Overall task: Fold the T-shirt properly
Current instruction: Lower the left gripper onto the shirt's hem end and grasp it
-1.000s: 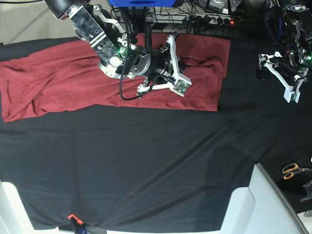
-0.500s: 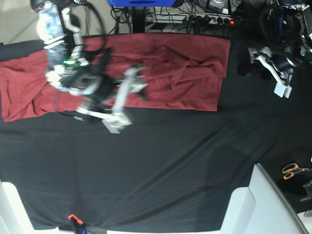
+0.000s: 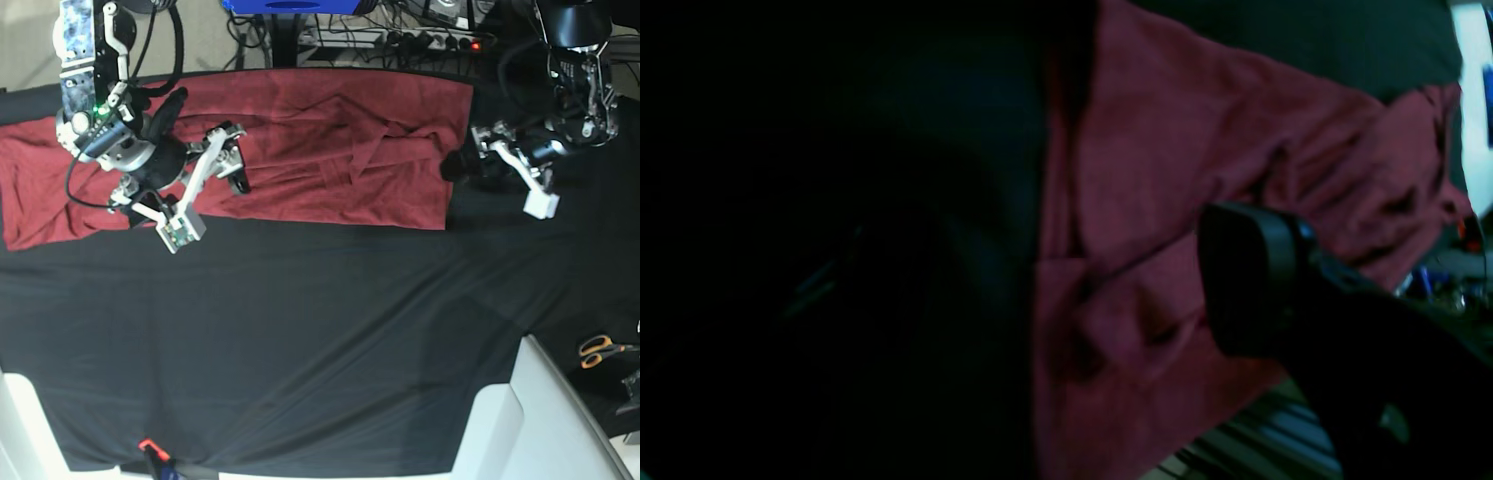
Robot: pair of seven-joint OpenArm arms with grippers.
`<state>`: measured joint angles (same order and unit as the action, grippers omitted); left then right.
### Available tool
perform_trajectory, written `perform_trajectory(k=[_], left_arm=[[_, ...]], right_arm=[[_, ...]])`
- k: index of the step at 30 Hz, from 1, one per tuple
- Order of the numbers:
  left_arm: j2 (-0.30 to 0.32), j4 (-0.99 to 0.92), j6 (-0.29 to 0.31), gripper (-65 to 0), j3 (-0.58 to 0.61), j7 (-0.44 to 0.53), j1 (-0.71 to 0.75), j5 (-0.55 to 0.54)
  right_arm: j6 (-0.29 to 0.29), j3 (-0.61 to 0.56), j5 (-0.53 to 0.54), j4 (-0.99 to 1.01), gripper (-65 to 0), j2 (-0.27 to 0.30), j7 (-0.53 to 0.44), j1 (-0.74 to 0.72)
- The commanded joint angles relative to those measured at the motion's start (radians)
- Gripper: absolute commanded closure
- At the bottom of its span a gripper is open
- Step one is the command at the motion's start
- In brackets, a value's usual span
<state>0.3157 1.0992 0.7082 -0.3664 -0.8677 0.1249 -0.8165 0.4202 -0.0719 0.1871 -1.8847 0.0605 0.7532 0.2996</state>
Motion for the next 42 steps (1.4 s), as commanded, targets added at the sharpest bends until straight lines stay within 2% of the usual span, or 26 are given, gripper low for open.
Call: perform_trajectory(k=[1, 9, 22, 23, 28, 30, 37, 40, 42], left_arm=[[-0.01, -0.003, -0.01, -60.2, 0.022, -0.046, 0.002, 0.036], [-0.048, -0.009, -0.01, -60.1, 0.062, -0.049, 0.023, 0.036], [-0.051, -0.011, -0.01, -59.2, 0.209, -0.049, 0.022, 0.036], [-0.051, -0.011, -0.01, -56.9, 0.217, -0.049, 0.022, 0.036], [-0.043, -0.012, -0.01, -35.1, 0.223, -0.052, 0.022, 0.036], [-0.042, -0.012, -0.01, -28.6, 0.22, -0.054, 0.022, 0.036], [-0.023, -0.052, -0.01, -14.0, 0.221, -0.052, 0.012, 0.036], [-0.023, -0.098, -0.01, 0.0, 0.212, -0.048, -0.004, 0.036], [-0.023, -0.12, -0.01, 0.0, 0.211, -0.048, -0.021, 0.036]], right_arm=[[0.006, 0.002, 0.012, -0.019, -50.1, 0.0, -0.019, -0.007], [0.006, 0.002, 0.012, -0.019, -50.1, 0.0, -0.019, -0.007], [0.006, 0.002, 0.012, -0.019, -50.1, 0.0, -0.019, -0.007], [0.006, 0.002, 0.012, -0.019, -50.1, 0.0, -0.019, -0.007], [0.006, 0.002, 0.012, -0.019, -50.1, 0.0, -0.019, -0.007], [0.006, 0.002, 0.012, -0.019, -50.1, 0.0, -0.019, -0.007], [0.006, 0.002, 0.012, -0.019, -50.1, 0.0, -0.019, -0.007], [0.006, 0.002, 0.012, -0.019, -50.1, 0.0, -0.019, -0.007], [0.006, 0.002, 0.012, -0.019, -50.1, 0.0, -0.019, -0.007]])
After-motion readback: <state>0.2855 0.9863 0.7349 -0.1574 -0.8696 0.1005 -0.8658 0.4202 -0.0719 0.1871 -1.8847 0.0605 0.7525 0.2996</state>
